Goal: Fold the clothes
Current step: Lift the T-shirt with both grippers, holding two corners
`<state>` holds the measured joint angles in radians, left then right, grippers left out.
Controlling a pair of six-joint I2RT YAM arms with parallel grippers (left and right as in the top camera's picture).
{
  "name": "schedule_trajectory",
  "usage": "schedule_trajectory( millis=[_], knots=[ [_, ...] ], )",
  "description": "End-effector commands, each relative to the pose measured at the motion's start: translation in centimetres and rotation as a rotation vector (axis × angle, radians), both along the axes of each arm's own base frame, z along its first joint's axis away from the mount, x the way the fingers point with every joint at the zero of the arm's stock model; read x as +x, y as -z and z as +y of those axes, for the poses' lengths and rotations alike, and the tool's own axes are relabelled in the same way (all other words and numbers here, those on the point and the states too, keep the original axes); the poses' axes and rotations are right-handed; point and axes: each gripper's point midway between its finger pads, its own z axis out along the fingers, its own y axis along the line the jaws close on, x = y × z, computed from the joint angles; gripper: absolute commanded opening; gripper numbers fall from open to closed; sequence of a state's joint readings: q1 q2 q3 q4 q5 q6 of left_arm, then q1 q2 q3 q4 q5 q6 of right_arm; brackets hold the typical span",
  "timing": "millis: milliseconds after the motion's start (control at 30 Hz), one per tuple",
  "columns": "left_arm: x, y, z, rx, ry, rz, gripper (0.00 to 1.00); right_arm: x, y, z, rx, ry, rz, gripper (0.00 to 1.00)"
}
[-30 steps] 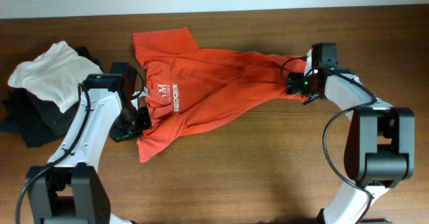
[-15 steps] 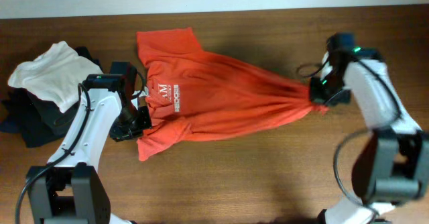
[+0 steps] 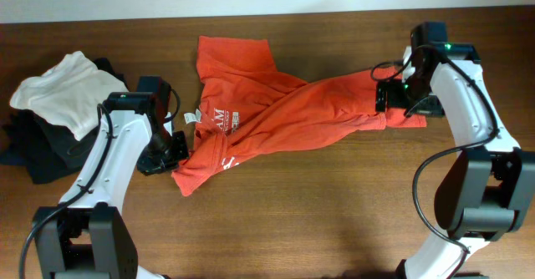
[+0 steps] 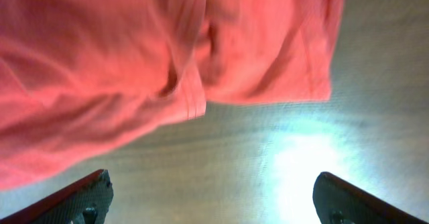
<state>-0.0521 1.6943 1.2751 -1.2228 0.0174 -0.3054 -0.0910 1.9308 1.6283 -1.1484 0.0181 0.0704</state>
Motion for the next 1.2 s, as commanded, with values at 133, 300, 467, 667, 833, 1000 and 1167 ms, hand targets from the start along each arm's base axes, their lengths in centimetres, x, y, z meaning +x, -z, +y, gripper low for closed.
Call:
schedule_trajectory(
  millis=[133, 300, 467, 667, 833, 1000, 1167],
  knots=[
    [0.0, 0.1, 0.2, 0.012, 0.016, -0.003, 0.0, -1.0, 2.4, 0.8, 0.043, -0.008, 0.025, 0.87],
    [0.1, 0.1, 0.2, 0.012, 0.016, -0.009, 0.01, -0.6, 6.7, 2.3, 0.123, -0.021, -0.044, 0.83],
    [0.2, 0.1, 0.2, 0.012, 0.016, -0.01, 0.01, -0.1, 9.6, 2.5, 0.13, -0.028, -0.122, 0.78],
    [0.4, 0.1, 0.2, 0.011, 0.016, -0.018, 0.01, 0.6, 10.1, 2.5, 0.128, -0.032, -0.173, 0.77],
    [0.4, 0.1, 0.2, 0.011, 0.016, -0.018, 0.01, 1.0, 10.0, 2.9, 0.154, -0.039, -0.19, 0.6],
    [0.5, 0.1, 0.2, 0.011, 0.016, -0.022, 0.01, 0.3, 10.1, 3.2, 0.172, -0.04, -0.164, 0.15],
    [0.5, 0.1, 0.2, 0.011, 0.016, -0.024, 0.01, -2.2, 10.2, 3.4, 0.184, -0.027, -0.055, 0.04]
  ],
)
